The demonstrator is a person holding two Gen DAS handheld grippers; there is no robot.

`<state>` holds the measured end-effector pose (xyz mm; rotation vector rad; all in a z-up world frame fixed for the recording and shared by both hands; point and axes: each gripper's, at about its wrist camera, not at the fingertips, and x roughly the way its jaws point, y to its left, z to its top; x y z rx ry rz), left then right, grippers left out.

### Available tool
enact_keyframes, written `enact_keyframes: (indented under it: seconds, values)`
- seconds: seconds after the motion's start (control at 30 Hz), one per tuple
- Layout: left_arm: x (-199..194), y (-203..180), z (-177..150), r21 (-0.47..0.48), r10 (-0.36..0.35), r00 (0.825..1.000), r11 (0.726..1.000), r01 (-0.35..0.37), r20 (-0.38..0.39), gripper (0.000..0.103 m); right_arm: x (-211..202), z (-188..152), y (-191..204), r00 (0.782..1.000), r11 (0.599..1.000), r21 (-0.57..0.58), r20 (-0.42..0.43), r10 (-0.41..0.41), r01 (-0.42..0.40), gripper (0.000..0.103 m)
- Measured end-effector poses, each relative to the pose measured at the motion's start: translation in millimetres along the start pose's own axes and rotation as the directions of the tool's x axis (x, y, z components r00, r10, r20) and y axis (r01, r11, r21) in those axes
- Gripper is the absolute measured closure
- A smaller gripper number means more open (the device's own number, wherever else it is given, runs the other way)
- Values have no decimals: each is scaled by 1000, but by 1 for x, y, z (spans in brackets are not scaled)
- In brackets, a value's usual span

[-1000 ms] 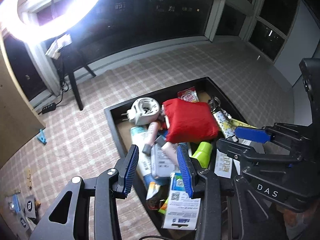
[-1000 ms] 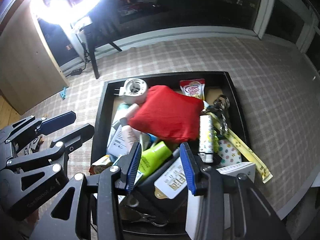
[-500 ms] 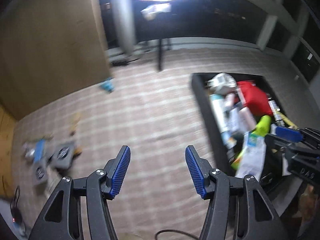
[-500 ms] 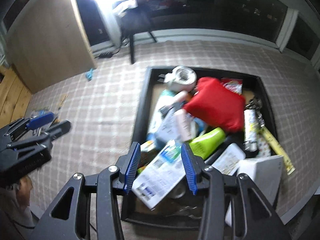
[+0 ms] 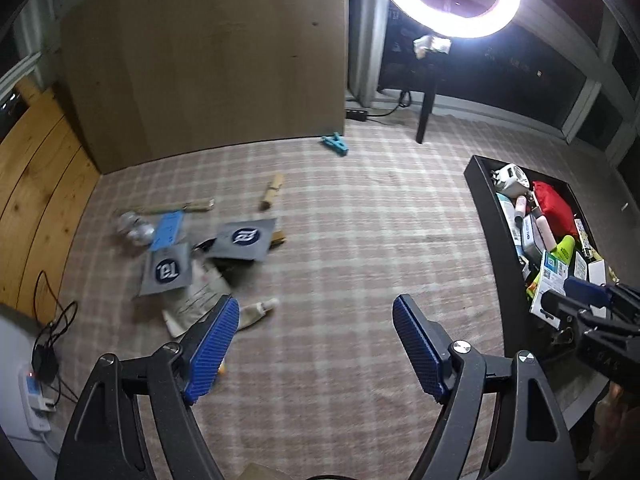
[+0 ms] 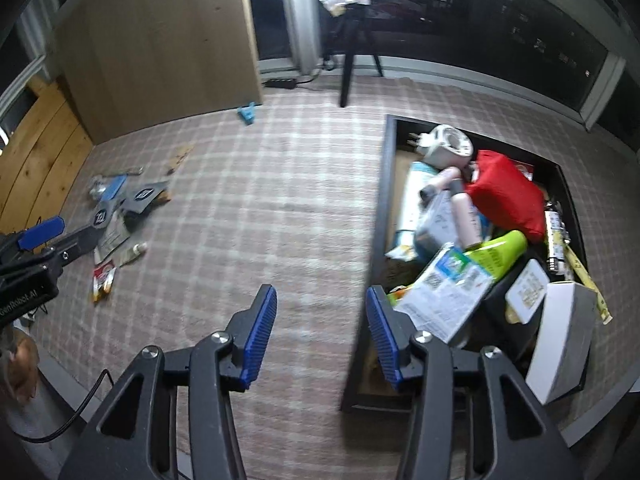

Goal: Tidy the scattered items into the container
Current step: 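Withdraw both open grippers from the tray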

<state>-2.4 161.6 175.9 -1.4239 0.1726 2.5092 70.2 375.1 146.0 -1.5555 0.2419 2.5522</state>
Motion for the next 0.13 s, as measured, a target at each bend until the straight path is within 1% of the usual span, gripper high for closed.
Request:
enact_keyframes:
  seconds: [0.13]
  values:
    - [-6, 21, -9, -20, 4, 1000, 1000, -4, 10, 25, 1, -5, 24, 1000, 1000, -13, -3, 8, -8, 56]
